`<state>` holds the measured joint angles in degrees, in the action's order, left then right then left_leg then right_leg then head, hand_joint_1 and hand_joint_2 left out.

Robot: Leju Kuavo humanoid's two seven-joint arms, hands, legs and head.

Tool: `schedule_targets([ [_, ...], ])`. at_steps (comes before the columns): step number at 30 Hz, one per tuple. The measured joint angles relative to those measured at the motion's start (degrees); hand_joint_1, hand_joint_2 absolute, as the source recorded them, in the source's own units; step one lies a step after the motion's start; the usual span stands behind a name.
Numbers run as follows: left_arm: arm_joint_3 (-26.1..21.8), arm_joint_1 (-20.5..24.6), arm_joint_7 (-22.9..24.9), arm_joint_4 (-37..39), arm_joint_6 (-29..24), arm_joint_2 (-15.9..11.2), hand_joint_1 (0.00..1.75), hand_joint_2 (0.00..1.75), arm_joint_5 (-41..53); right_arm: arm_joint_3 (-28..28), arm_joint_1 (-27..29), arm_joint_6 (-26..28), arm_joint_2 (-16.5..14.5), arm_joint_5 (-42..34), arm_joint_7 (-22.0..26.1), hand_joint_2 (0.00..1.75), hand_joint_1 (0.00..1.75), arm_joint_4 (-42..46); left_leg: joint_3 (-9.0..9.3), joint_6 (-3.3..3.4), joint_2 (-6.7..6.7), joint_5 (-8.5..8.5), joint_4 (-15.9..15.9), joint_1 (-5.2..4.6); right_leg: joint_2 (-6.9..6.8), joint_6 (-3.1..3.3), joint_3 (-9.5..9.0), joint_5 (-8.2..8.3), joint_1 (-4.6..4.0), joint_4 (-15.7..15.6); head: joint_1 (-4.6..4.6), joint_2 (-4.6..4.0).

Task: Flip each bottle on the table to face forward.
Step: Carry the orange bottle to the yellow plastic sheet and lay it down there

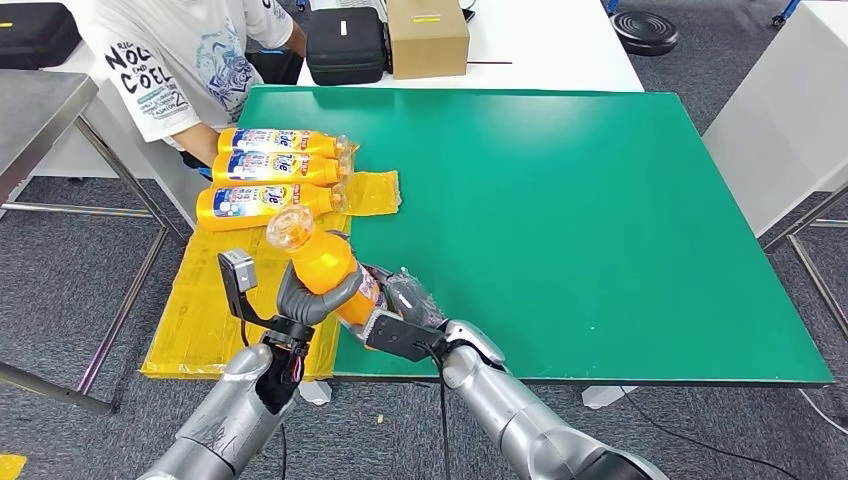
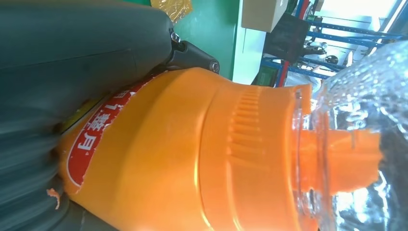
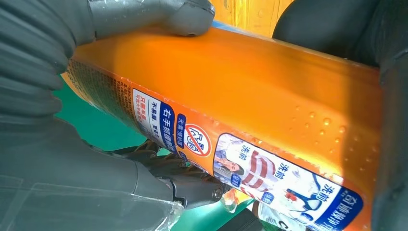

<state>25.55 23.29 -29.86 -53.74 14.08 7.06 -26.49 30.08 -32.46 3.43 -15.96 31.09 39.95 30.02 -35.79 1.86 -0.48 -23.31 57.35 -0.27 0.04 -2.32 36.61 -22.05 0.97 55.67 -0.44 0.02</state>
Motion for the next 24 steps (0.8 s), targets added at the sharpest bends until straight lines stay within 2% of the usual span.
schedule_targets([
  [1, 0.0, -0.01, 0.0, -0.01, 0.0, 0.0, 1.75, 1.75, 0.0, 0.0, 0.0, 0.0, -0.01, 0.01, 0.0, 1.75, 1.53, -0.01, 0.0, 0.0, 0.0, 0.0, 0.0, 0.0, 0.0, 0.0, 0.0, 0.0, 0.0, 0.0, 0.0, 0.0],
  [3, 0.0, -0.02, 0.0, -0.01, 0.0, 0.0, 1.75, 1.75, 0.0, 0.0, 0.0, -0.01, -0.02, 0.02, 0.0, 1.75, 0.66, -0.03, 0.0, 0.0, 0.0, 0.0, 0.0, 0.0, 0.0, 0.0, 0.0, 0.0, 0.0, 0.0, 0.0, 0.0],
  [4, 0.0, -0.02, -0.01, -0.02, -0.01, 0.0, 1.75, 1.75, 0.03, 0.0, 0.01, -0.05, -0.02, 0.06, 0.0, 1.31, 0.22, -0.05, 0.0, 0.0, 0.0, 0.0, 0.0, 0.0, 0.0, 0.0, 0.0, 0.0, 0.0, 0.0, 0.0, 0.0],
  [5, 0.0, -0.02, -0.03, -0.1, -0.01, 0.0, 1.75, 1.75, 0.08, 0.0, 0.05, -0.15, -0.04, 0.13, -0.01, 0.87, 0.0, -0.1, 0.0, 0.0, 0.0, 0.0, 0.0, 0.0, 0.0, 0.0, 0.0, 0.0, 0.0, 0.0, -0.01, 0.0],
  [7, 0.0, -0.02, -0.09, -0.43, -0.04, 0.0, 1.75, 1.75, 0.22, -0.01, 0.11, -0.3, -0.11, 0.44, -0.39, 0.0, 0.0, -0.29, 0.0, 0.0, 0.0, 0.0, 0.0, 0.0, 0.0, 0.0, 0.0, 0.0, 0.0, 0.0, -0.01, 0.0],
  [16, -0.25, 0.0, -0.97, -1.37, -1.71, -0.42, 1.75, 1.75, 3.02, -0.01, 0.02, 0.56, 0.58, 4.53, -5.33, 0.0, 0.0, -0.61, 0.0, 0.0, -0.01, 0.0, 0.0, 0.0, 0.0, 0.0, 0.0, 0.0, 0.0, 0.0, -0.01, 0.0],
  [24, -0.81, 0.98, -4.99, -1.78, -7.89, -0.98, 1.75, 1.75, 10.28, 0.0, 2.38, -0.33, 4.98, 9.94, -8.83, 0.0, 0.0, 2.85, -0.03, 0.0, -0.04, 0.0, 0.0, -0.02, -0.01, -0.01, -0.01, 0.01, 0.01, 0.0, 0.01, 0.0],
])
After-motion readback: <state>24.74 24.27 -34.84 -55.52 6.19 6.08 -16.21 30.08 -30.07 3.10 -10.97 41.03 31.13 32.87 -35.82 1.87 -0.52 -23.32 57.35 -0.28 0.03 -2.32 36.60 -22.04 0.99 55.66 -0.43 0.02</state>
